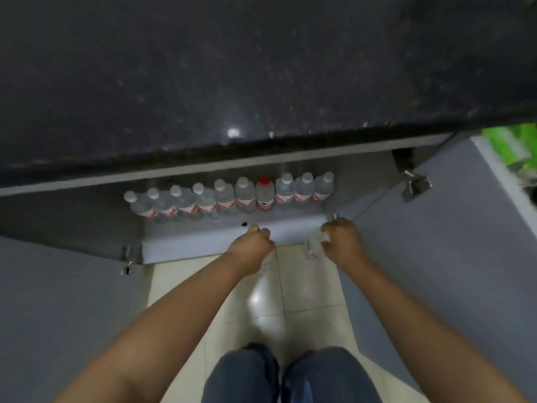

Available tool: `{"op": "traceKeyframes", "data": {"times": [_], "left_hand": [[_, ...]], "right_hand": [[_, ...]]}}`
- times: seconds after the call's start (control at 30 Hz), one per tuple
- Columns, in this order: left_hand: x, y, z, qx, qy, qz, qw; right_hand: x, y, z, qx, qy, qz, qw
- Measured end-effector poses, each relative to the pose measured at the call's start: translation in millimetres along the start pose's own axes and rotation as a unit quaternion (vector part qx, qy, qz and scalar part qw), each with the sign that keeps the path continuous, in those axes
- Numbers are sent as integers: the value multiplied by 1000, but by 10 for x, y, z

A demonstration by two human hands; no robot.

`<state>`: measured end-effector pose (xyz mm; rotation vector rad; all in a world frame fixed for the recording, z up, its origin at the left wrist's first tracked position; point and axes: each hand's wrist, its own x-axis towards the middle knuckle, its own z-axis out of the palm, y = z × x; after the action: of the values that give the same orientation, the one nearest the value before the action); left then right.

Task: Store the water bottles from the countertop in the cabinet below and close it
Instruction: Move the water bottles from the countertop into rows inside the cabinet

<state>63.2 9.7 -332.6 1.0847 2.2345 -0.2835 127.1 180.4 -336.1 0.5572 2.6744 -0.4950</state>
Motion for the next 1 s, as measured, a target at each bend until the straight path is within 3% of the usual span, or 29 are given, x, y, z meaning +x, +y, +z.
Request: {"op": "traceKeyframes", "data": {"times": [0.27, 0.4, 0.57, 0.7, 1.0], "left_hand": [[1494, -243, 618, 47, 142, 63, 987], [1855, -243, 770, 36, 161, 77, 983], [1991, -249, 725, -60, 189, 62, 978], [2055, -162, 813, -123, 237, -12, 964], [2082, -101, 845, -154, 247, -24, 956]], "right_hand": [[1168, 453, 786, -60, 67, 11, 996], [1519, 602, 1001, -67, 68, 11, 995], [1677, 645, 972, -73, 78, 2, 994], [1710, 661, 1015, -85, 68, -2, 994], [1886, 675, 807, -80, 51, 58, 994]]}}
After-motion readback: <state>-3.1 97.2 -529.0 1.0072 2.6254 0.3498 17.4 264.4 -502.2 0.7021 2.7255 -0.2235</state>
